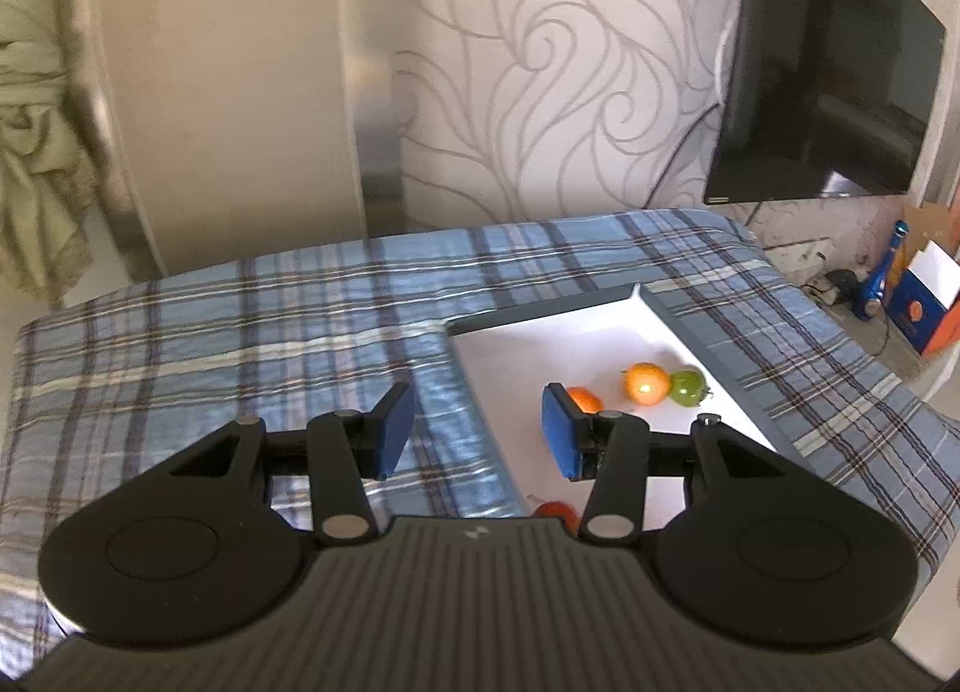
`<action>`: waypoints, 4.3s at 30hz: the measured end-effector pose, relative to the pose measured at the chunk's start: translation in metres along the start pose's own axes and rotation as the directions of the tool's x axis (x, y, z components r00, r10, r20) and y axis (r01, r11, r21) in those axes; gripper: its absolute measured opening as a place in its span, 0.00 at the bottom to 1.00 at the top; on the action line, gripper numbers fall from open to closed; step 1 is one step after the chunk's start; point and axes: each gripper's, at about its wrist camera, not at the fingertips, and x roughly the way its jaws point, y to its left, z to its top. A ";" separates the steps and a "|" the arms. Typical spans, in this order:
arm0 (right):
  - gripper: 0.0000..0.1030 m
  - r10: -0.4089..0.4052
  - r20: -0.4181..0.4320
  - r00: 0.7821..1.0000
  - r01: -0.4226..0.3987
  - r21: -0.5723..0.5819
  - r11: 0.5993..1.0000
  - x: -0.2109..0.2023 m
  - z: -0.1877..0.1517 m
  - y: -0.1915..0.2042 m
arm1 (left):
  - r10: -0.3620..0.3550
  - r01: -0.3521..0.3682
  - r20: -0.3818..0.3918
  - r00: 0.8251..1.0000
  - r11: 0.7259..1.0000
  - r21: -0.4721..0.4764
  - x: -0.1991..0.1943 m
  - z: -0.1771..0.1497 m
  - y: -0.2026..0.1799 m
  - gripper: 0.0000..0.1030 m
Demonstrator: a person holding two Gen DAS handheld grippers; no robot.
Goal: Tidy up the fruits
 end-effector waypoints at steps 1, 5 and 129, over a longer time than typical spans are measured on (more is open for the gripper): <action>0.25 0.007 -0.002 1.000 -0.007 -0.002 1.000 0.002 0.001 0.000 | 0.007 -0.007 -0.001 1.000 1.000 -0.006 -0.003 -0.001 0.003 0.52; 0.25 0.029 -0.011 1.000 -0.029 -0.007 1.000 0.009 0.003 -0.002 | 0.037 -0.037 -0.005 0.999 0.999 -0.035 -0.016 -0.007 0.014 0.52; 0.32 -0.067 -0.164 0.984 0.044 -0.142 0.989 0.142 -0.005 0.068 | 0.072 -0.088 -0.109 0.991 0.984 -0.152 -0.032 -0.099 0.153 0.52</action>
